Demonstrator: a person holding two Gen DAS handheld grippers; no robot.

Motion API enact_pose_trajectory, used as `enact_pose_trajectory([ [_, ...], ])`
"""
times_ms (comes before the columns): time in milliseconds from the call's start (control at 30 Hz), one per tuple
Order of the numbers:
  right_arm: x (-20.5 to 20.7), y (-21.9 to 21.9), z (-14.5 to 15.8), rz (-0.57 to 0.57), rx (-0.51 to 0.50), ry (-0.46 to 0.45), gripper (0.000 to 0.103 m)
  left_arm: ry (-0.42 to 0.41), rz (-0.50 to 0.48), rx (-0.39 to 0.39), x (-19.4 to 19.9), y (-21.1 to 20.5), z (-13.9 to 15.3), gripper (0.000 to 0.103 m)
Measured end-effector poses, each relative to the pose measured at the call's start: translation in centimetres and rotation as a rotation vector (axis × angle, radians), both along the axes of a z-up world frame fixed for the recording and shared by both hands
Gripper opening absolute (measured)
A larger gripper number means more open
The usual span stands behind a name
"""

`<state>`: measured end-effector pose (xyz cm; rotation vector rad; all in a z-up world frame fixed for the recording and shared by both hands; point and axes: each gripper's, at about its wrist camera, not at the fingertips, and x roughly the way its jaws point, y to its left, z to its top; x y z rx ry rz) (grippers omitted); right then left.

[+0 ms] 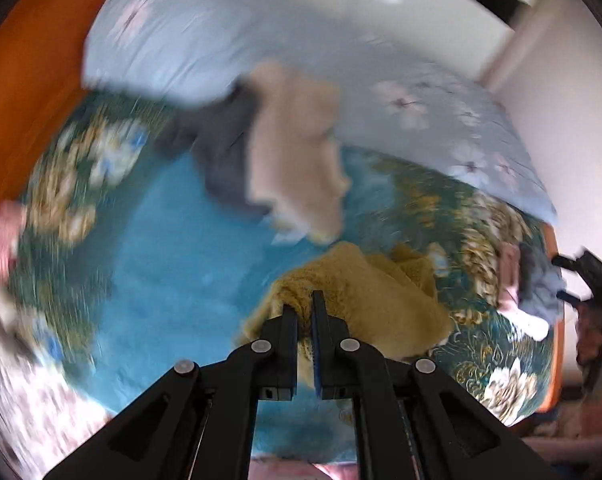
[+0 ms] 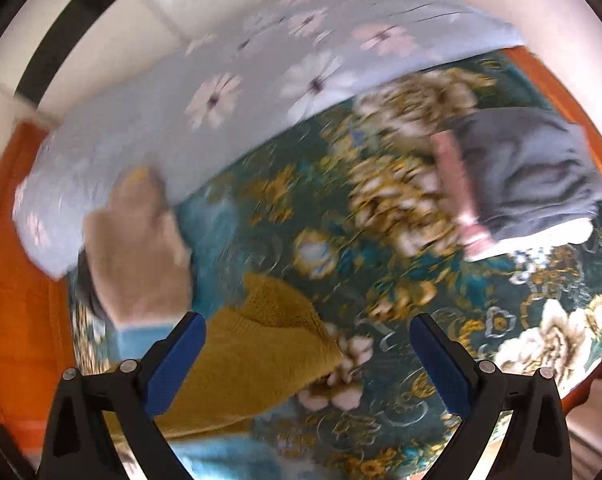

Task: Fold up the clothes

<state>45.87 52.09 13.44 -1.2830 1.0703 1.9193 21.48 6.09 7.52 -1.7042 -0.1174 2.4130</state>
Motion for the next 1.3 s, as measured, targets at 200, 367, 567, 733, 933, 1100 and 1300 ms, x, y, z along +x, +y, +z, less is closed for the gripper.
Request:
enact_pose_trajectory([
  [200, -5.3, -4.0, 0.1, 0.153, 0.014, -0.029, 0.103, 0.113, -0.051, 0.026, -0.4, -1.2, 2.5, 0.005],
  [367, -8.5, -7.0, -1.5, 0.242, -0.004, -0.084, 0.103, -0.021, -0.087, -0.052, 1.1, -2.9, -3.2, 0.006],
  [567, -11.2, -11.5, -5.7, 0.372, -0.055, -0.215, 0.103, -0.358, 0.039, -0.189, 3.7, -7.7, -16.1, 0.006],
  [733, -14.2, -14.9, -8.0, 0.5, -0.055, -0.273, 0.103, -0.402, 0.165, -0.087, 2.9, -11.0, -17.7, 0.006],
  [933, -19.4, -17.3, -10.0, 0.573, -0.04, -0.203, 0.103, -0.389, 0.269, 0.193, 2.1, -15.2, -14.5, 0.03],
  [1100, -23.8, -17.7, -13.6, 0.54, -0.099, -0.182, 0.103, -0.379, 0.442, 0.336, 1.1, -19.8, -14.5, 0.039],
  [1300, -27.4, -17.8, -18.0, 0.506, -0.147, -0.195, 0.097, -0.454, 0.57, 0.34, -2.2, -22.3, -19.6, 0.044],
])
